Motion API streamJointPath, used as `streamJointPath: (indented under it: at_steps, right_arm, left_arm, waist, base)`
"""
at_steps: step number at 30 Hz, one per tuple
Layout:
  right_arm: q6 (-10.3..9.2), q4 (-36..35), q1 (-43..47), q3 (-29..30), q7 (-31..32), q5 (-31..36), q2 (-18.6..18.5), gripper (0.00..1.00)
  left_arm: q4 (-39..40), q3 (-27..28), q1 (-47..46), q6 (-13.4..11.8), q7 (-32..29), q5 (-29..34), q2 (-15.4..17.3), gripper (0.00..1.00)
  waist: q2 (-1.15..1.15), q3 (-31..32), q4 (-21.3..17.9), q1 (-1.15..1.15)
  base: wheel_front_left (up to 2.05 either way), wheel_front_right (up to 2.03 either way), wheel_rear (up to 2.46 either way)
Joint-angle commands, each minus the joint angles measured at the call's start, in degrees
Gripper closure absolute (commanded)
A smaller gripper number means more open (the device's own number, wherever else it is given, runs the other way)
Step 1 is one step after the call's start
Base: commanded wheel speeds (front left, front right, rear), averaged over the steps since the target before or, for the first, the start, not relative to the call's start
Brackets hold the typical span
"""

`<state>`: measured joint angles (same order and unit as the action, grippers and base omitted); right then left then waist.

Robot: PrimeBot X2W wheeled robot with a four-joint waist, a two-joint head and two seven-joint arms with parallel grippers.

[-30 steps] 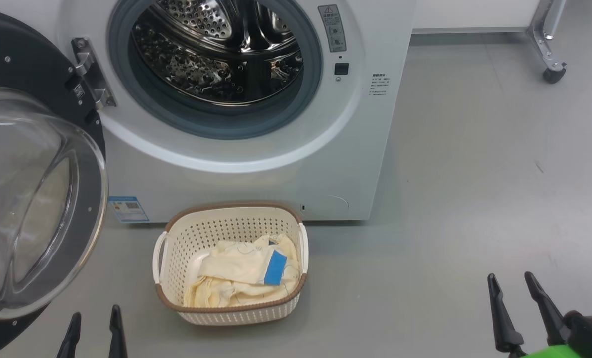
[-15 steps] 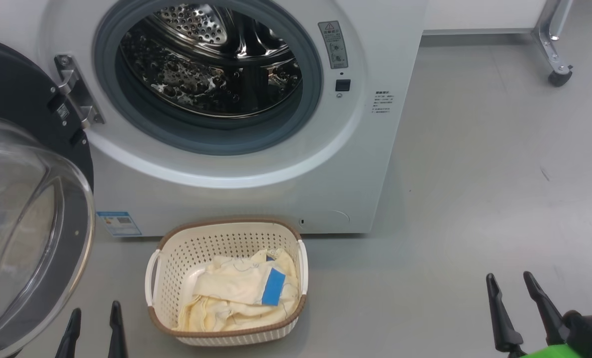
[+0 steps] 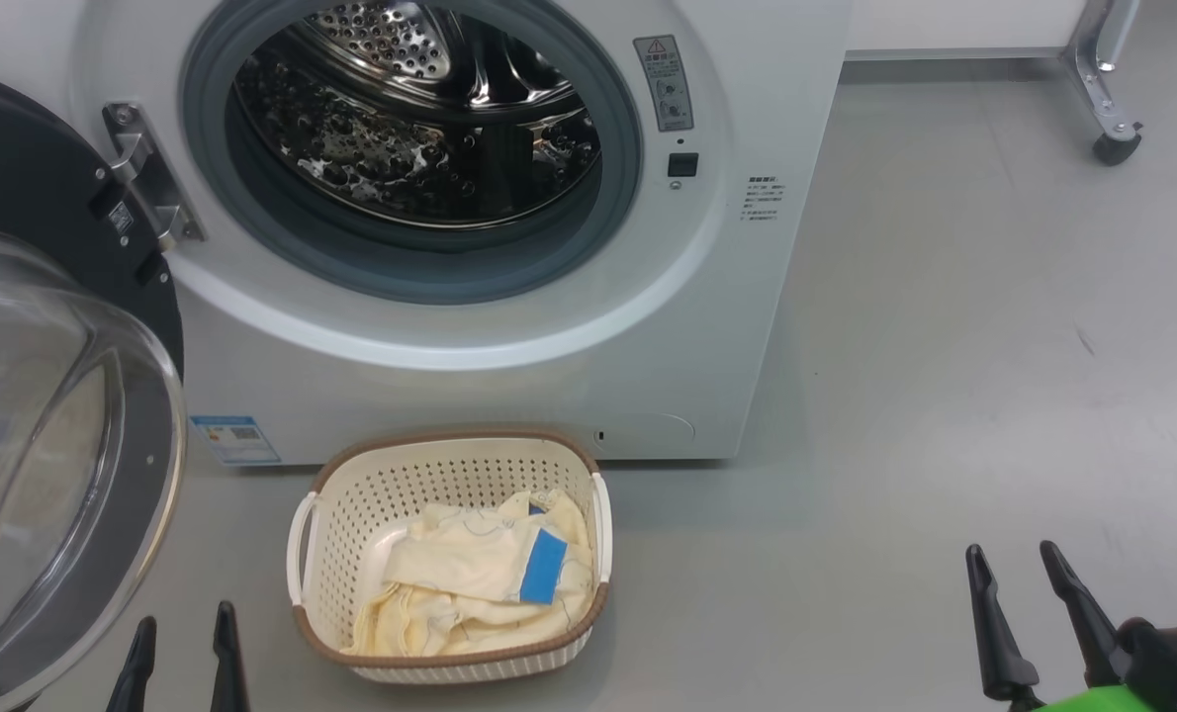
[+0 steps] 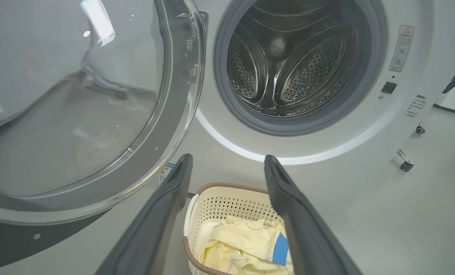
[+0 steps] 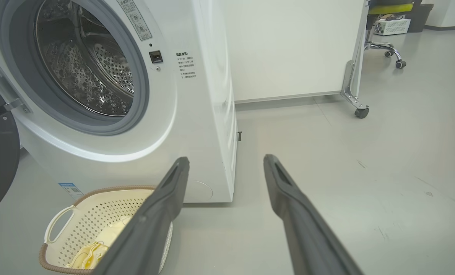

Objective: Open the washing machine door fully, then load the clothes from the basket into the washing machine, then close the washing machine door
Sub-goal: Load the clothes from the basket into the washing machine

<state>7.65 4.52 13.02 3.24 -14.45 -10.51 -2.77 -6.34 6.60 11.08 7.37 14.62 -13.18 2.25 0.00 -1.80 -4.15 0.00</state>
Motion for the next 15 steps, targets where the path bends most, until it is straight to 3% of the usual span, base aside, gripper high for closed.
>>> streamJointPath:
  at_steps: [1, 15]
  right_arm:
    - [-0.16, -1.5, -2.3, -1.3, -0.5, -0.2, -0.6, 0.00]
    - [-0.16, -1.0, -4.1, -1.7, -0.5, -1.5, -0.2, 0.00]
  left_arm:
    - [1.6, 1.7, -2.2, 0.1, 0.4, -0.5, 0.6, 0.00]
    - [0.4, -3.0, -3.6, -0.6, 0.4, -0.7, 0.6, 0.00]
  waist:
    - [0.00, -0.3, -0.1, 0.00]
    - [0.00, -3.7, -0.8, 0.00]
  base:
    - [0.00, 0.00, 0.00]
    - [0.00, 0.00, 0.00]
